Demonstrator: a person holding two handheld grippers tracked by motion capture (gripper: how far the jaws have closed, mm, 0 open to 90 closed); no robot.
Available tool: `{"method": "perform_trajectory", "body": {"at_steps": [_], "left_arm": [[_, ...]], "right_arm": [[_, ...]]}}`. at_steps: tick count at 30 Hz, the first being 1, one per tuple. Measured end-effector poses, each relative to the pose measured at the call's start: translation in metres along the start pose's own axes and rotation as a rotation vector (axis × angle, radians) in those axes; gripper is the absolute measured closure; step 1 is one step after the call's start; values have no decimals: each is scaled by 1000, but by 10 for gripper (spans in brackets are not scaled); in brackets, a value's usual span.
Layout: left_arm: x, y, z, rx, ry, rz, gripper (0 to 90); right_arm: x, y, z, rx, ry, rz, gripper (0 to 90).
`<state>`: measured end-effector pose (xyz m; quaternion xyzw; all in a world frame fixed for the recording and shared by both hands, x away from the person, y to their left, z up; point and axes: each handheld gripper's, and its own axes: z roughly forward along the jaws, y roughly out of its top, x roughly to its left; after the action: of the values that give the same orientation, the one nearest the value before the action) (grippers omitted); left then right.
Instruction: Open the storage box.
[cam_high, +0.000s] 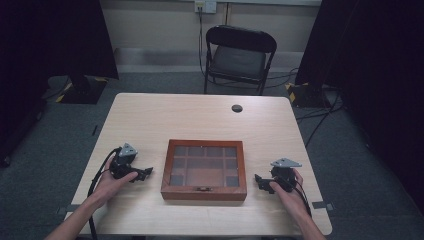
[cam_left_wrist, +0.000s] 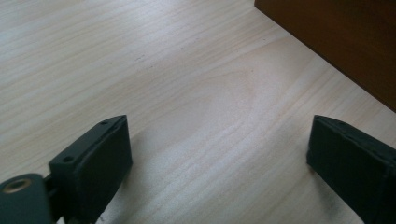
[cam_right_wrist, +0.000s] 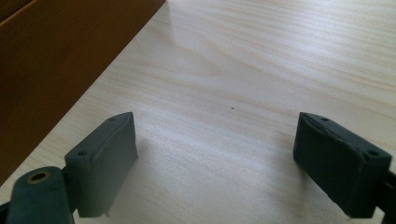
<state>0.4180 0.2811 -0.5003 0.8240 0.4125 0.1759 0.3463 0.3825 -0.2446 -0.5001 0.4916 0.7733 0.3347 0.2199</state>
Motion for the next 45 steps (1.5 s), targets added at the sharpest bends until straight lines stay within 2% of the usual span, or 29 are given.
{"method": "perform_trajectory", "body": {"at_steps": [3, 5, 8, 13, 18, 20, 23, 25, 26, 31, 38, 41, 45], "left_arm": [[0, 2, -2, 5, 3, -5, 154], [0, 3, -3, 25, -5, -1, 158], [-1, 5, -5, 21, -3, 5, 177], [-4, 10, -12, -16, -5, -4, 211], [-6, 17, -19, -19, -25, -8, 224], [-8, 19, -21, -29, -46, -21, 227], [-10, 21, -23, -31, -52, -10, 233], [-12, 25, -28, -64, -49, -10, 240], [-12, 25, -28, -64, -49, -10, 242], [-14, 29, -35, -91, -70, -28, 250], [-26, 38, -41, -124, -113, -18, 273], [-29, 40, -42, -124, -121, -13, 278], [-40, 47, -44, -124, -159, -5, 289]], "right_arm": [[0, 0, 0, 0, 0, 1, 128], [0, 0, 0, 1, -1, 1, 128], [0, 0, 0, 0, 0, 1, 128], [0, 0, 0, 2, -2, 3, 118], [-1, 0, 1, 7, -9, 2, 99], [-1, 0, 1, 7, -9, 3, 99], [-1, 0, 1, 7, -9, 2, 99], [-1, 0, 1, 7, -9, 2, 99], [-1, 0, 1, 7, -9, 2, 99], [-1, 0, 1, 7, -9, 3, 99], [-1, 0, 1, 7, -9, 2, 99], [-1, 0, 1, 7, -9, 2, 99], [-1, 1, 1, 10, -6, 3, 98]]}}
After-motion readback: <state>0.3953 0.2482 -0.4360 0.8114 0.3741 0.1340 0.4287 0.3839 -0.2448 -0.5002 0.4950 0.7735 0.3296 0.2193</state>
